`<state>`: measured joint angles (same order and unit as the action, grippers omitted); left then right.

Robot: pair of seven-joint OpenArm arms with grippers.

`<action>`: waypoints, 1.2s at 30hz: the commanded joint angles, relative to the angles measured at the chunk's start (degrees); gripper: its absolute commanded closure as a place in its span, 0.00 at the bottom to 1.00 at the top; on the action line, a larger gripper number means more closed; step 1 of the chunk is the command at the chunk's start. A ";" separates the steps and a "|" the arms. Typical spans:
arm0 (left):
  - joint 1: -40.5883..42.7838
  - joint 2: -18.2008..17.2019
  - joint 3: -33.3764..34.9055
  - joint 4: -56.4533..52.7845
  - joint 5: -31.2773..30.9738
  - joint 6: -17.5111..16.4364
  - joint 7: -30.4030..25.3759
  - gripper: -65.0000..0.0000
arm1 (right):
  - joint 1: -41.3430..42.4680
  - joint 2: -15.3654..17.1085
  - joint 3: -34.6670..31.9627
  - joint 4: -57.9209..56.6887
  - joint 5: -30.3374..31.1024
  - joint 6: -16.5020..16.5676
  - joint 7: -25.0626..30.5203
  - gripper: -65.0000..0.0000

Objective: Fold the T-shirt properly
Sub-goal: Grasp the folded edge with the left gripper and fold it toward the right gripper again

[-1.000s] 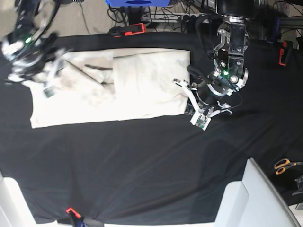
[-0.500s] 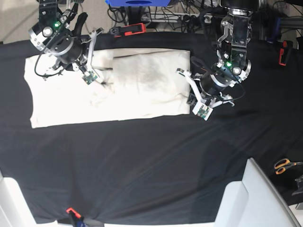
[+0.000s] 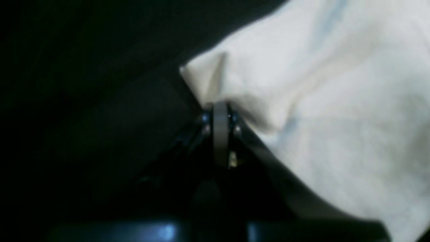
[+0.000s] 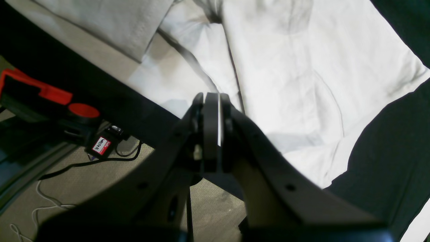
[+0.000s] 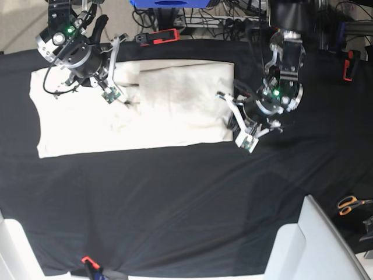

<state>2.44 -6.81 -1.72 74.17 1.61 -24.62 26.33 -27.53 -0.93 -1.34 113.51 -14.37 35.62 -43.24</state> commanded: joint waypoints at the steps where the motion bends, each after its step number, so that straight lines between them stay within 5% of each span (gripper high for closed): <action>1: -1.95 -0.18 -0.09 -0.37 -0.24 0.05 -1.67 1.00 | -0.03 0.09 0.07 0.90 0.17 -0.06 0.74 0.97; 12: -11.18 0.08 2.73 -9.16 -0.68 0.05 -1.93 1.00 | 1.02 0.18 0.07 0.82 0.17 -0.06 0.74 0.97; 18: -12.85 1.93 3.87 -12.76 -0.77 0.05 -6.94 1.00 | 1.55 0.18 -0.02 0.82 0.17 -0.06 0.74 0.97; 26: -0.81 1.75 -4.92 17.39 -0.86 -0.04 4.22 1.00 | 2.78 -0.35 7.89 0.82 0.44 -0.06 0.91 0.97; 33: 9.91 1.67 0.70 20.55 -0.77 -0.13 3.87 1.00 | 6.12 -2.98 15.01 0.73 0.44 0.38 0.74 0.97; 36: 10.44 2.28 3.61 16.16 -0.77 -0.04 -2.99 1.00 | 6.12 -2.98 15.01 0.73 0.44 0.38 0.74 0.97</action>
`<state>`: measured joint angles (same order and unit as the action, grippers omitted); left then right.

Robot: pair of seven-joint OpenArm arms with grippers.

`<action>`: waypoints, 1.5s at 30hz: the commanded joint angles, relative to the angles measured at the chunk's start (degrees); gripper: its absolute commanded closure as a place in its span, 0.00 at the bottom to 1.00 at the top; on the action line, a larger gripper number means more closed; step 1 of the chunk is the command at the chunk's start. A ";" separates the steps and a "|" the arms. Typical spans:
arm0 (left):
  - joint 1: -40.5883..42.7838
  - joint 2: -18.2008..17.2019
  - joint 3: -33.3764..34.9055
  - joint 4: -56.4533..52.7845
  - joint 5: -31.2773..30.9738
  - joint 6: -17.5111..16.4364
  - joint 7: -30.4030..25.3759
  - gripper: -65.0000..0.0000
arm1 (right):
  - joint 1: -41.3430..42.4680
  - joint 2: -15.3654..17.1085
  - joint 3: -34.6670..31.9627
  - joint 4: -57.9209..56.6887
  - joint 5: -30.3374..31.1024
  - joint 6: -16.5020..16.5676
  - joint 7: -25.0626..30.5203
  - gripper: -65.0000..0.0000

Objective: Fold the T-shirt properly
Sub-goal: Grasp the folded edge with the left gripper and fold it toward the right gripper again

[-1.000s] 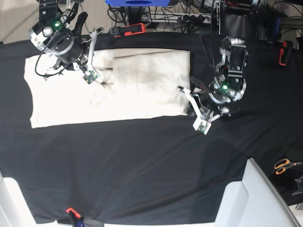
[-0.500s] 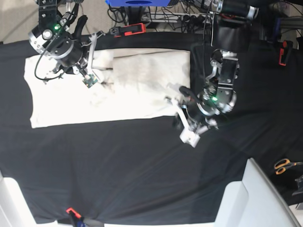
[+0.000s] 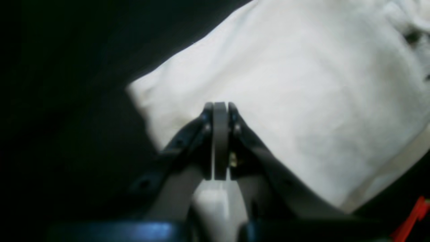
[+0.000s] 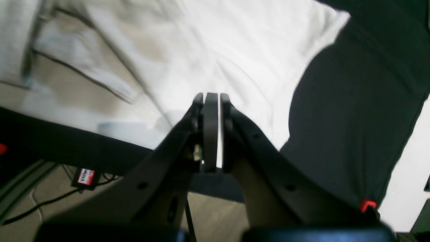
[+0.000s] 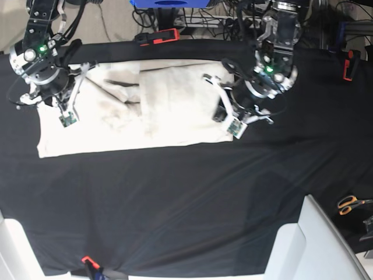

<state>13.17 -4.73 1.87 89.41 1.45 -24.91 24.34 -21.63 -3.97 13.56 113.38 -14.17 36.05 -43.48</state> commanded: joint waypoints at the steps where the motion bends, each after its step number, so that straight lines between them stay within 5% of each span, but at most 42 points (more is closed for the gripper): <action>1: -0.47 0.38 1.08 -0.13 -0.62 0.25 -2.67 1.00 | 0.22 0.05 0.20 0.86 0.24 -0.05 0.98 0.97; 13: -6.71 12.34 13.65 -8.31 -0.53 0.42 -3.81 1.00 | 0.13 0.49 7.49 0.42 0.15 -0.14 0.98 0.97; 20: -8.64 11.37 18.04 -14.72 -0.35 7.19 -4.25 1.00 | 0.13 0.49 11.27 0.16 0.15 -0.14 0.98 0.97; 34: -5.39 9.44 20.15 -19.47 -0.53 8.07 -4.16 1.00 | 1.01 0.41 11.27 0.07 0.15 -0.14 0.98 0.97; 45: -4.25 7.85 21.91 -10.77 -0.18 8.07 -3.72 1.00 | 3.56 0.49 11.27 -2.83 0.15 -0.14 0.89 0.97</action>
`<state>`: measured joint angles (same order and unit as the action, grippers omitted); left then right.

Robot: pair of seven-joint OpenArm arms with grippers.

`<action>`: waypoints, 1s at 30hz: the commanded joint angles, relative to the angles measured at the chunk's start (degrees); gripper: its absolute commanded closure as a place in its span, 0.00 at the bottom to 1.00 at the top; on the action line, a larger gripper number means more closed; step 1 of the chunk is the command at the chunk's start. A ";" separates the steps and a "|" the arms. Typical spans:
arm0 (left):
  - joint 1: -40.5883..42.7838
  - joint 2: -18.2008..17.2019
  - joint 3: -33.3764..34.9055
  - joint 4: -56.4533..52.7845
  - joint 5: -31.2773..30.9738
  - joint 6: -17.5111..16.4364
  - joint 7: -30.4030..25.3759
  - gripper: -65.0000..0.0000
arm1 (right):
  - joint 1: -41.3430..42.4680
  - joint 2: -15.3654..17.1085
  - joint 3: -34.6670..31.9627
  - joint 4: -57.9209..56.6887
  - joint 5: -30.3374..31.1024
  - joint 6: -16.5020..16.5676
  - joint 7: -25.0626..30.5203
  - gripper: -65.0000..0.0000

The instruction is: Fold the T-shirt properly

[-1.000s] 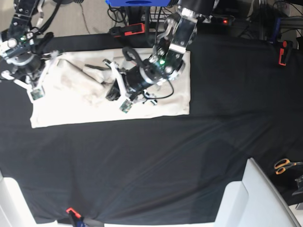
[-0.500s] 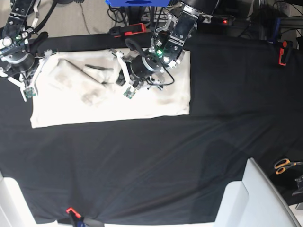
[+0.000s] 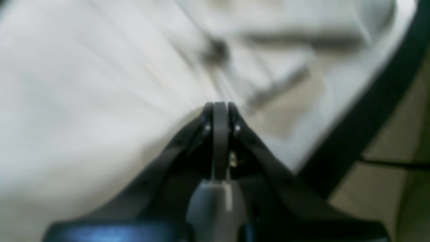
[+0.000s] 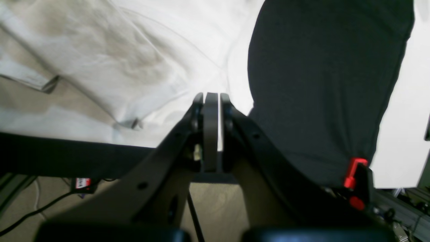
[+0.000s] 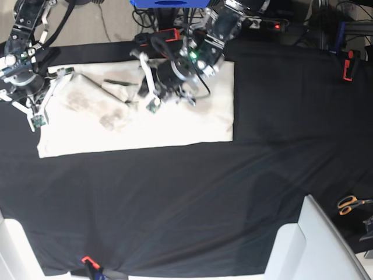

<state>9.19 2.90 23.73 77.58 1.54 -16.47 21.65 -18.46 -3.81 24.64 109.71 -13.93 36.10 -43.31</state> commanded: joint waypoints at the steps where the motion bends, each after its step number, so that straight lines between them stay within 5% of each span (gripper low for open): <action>1: -0.71 -0.13 0.05 1.76 -0.27 -0.28 -1.03 1.00 | 0.48 0.34 0.19 0.66 -0.09 -0.18 0.72 0.97; 9: -1.94 -1.27 -5.84 9.32 -0.71 -0.28 2.13 1.00 | 2.85 1.48 0.72 0.40 0.09 -0.01 0.89 0.97; 12: 1.05 -1.45 -14.54 15.12 -0.71 -0.37 3.63 1.00 | 5.93 2.01 8.46 -0.04 8.88 3.90 -0.25 0.97; 15: 4.57 -4.43 -24.03 20.66 -0.71 -0.63 7.41 1.00 | 11.47 3.33 20.67 -3.03 21.80 3.90 -9.75 0.97; 19: 10.11 -8.74 -32.91 23.47 -0.71 -0.63 8.20 1.00 | 17.97 7.81 28.59 -11.38 29.71 3.90 -20.47 0.94; 22: 13.80 -10.41 -37.75 23.21 -0.79 -0.63 8.02 1.00 | 20.17 10.89 28.67 -18.15 33.32 3.90 -23.11 0.71; 27: 18.02 -9.97 -46.36 23.21 -6.95 -0.72 7.93 1.00 | 21.93 16.08 28.50 -31.95 44.83 3.90 -24.78 0.09; 28: 18.55 -10.41 -47.86 23.21 -10.46 -0.72 7.93 1.00 | 22.11 17.22 28.50 -35.38 48.18 3.90 -24.69 0.00; 30: 19.78 -12.17 -50.06 23.21 -17.94 -0.72 7.93 1.00 | 22.46 20.03 28.32 -43.29 53.71 3.90 -23.64 0.00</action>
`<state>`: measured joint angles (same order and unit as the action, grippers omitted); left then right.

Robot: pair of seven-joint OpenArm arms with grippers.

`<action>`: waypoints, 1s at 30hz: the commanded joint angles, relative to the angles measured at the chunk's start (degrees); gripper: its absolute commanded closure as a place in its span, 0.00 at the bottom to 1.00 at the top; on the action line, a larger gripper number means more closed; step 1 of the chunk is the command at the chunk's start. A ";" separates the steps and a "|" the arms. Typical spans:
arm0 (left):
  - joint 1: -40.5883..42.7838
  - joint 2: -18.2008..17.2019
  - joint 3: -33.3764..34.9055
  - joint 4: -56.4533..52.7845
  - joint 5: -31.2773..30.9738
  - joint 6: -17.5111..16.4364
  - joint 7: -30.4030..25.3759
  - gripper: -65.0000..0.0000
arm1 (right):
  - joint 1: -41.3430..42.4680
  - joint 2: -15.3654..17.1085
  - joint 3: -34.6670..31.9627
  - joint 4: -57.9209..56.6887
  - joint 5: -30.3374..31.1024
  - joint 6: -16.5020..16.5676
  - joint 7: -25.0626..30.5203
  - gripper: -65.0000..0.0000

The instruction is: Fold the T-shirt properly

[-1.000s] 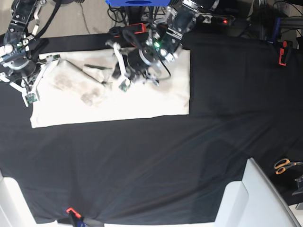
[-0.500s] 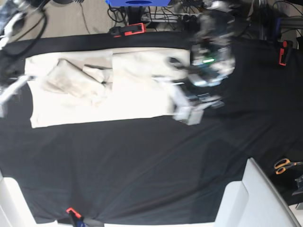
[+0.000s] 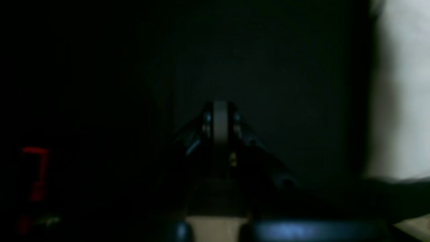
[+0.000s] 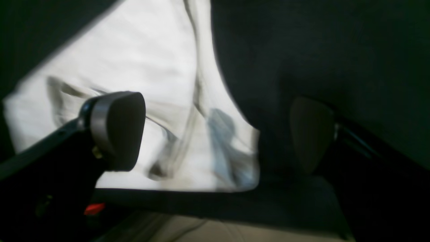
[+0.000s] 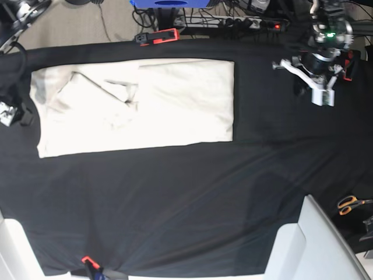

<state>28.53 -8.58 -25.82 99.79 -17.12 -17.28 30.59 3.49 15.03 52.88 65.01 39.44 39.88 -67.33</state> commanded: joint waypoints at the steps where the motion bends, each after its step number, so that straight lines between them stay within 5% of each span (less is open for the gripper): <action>1: 1.22 -1.75 -1.30 1.00 -2.96 0.09 -0.92 1.00 | 1.39 2.69 -0.62 -2.64 2.27 0.12 1.88 0.00; 5: 3.33 -4.74 -1.74 1.00 -9.91 0.09 -0.92 1.00 | 3.77 8.05 -6.07 -15.74 3.24 0.12 7.68 0.00; 9: 3.69 -5.00 -1.82 0.92 -10.00 0.09 -1.01 1.00 | 4.38 9.46 -9.50 -22.42 3.24 0.12 10.58 0.06; 26: 3.33 -4.65 -1.82 0.92 -10.00 0.09 -1.01 1.00 | 4.03 2.60 -16.53 -21.28 3.06 0.12 6.71 0.09; 30: 3.33 -4.65 -1.82 0.92 -10.00 0.09 -1.01 1.00 | 3.94 1.81 -16.71 -21.37 2.89 0.12 6.54 0.21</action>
<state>31.64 -12.56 -27.29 99.85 -26.63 -16.93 30.72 7.68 16.75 36.60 43.83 44.91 40.58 -58.28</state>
